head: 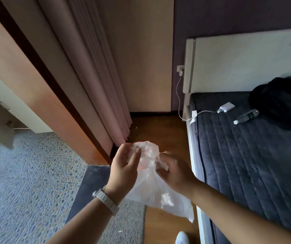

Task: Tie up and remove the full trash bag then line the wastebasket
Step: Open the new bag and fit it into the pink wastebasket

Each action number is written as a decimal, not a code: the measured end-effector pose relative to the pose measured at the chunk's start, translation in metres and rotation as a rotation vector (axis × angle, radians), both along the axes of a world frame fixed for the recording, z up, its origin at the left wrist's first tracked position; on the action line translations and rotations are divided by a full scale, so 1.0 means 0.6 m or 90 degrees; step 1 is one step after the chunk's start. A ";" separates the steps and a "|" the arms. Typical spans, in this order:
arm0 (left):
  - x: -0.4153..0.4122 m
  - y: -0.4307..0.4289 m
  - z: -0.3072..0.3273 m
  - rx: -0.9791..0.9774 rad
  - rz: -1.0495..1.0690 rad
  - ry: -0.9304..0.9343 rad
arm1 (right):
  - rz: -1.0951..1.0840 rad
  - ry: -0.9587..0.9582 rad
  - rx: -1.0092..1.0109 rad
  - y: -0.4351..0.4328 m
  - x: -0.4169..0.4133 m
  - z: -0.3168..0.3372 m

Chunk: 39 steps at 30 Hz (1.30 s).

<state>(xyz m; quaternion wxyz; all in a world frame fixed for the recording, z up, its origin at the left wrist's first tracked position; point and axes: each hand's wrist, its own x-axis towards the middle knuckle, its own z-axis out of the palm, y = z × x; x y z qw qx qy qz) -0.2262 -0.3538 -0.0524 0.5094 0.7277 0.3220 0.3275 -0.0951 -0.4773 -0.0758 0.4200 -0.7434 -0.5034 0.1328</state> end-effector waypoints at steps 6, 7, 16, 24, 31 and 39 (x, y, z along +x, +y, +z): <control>0.119 0.054 -0.014 -0.014 0.007 -0.003 | 0.021 -0.008 -0.047 0.063 0.130 -0.011; 0.135 0.068 -0.018 -0.010 0.020 -0.004 | 0.025 -0.013 -0.058 0.078 0.149 -0.015; 0.269 0.240 -0.082 -0.037 0.091 0.010 | 0.078 -0.123 -0.147 0.268 0.308 -0.063; 0.351 0.395 -0.114 -0.112 0.133 0.023 | 0.101 -0.221 -0.197 0.448 0.419 -0.065; 0.388 0.482 -0.143 -0.150 0.210 0.026 | 0.164 -0.115 -0.191 0.580 0.474 -0.110; 0.438 0.571 -0.247 -0.206 0.420 0.065 | 0.325 -0.043 -0.188 0.743 0.535 -0.255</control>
